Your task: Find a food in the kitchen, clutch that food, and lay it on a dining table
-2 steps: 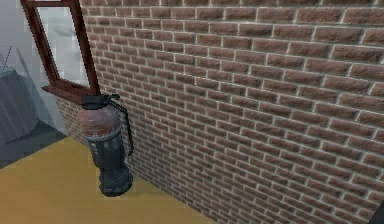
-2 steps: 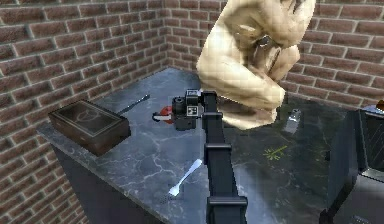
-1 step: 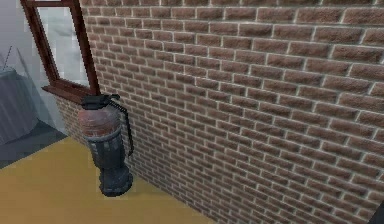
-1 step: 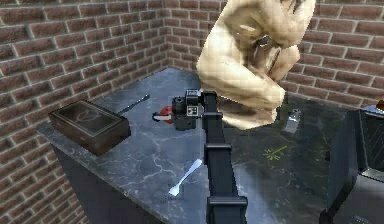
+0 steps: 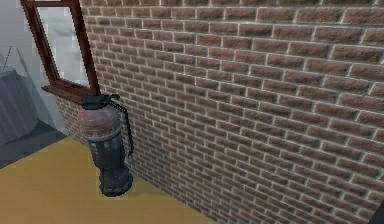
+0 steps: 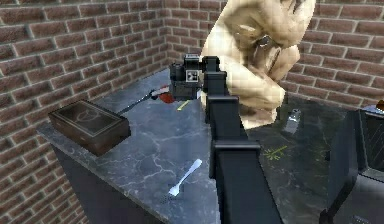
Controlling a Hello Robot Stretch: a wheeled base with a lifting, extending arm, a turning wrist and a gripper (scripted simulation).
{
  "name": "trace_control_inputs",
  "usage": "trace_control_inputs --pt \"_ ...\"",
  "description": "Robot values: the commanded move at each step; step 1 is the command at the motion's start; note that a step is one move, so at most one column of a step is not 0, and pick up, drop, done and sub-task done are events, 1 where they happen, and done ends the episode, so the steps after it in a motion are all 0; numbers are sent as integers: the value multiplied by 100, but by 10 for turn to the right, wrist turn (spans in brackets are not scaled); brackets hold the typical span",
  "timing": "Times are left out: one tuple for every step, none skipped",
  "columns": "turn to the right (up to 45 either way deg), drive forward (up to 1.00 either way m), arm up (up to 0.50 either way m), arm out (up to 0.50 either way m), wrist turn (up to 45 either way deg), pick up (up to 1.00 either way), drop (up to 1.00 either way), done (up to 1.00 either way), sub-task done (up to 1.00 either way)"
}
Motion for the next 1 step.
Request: trace_control_inputs --pt "0 0 2 0 0 0 0 0 0"
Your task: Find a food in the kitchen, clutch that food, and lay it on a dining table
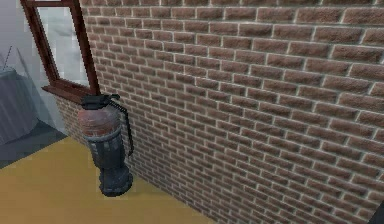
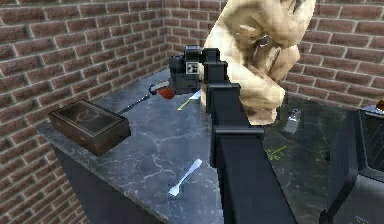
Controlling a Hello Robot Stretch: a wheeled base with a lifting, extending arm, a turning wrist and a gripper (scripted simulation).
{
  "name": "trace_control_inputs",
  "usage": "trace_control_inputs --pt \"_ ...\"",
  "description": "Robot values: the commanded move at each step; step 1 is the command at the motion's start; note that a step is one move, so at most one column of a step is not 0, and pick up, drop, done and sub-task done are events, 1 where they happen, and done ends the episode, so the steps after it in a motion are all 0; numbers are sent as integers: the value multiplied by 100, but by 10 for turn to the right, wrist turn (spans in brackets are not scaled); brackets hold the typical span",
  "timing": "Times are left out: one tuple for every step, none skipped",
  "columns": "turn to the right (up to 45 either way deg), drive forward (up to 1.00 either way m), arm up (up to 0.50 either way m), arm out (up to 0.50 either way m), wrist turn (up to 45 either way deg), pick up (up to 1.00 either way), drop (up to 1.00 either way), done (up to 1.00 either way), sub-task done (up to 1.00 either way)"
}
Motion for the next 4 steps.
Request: trace_control_inputs --pt "0 0 0 0 -450 0 0 0 0" --pt "0 0 0 0 -450 0 0 0 0" --pt "0 0 0 0 -210 0 0 0 0" --pt "0 0 0 -38 0 0 0 0 0"
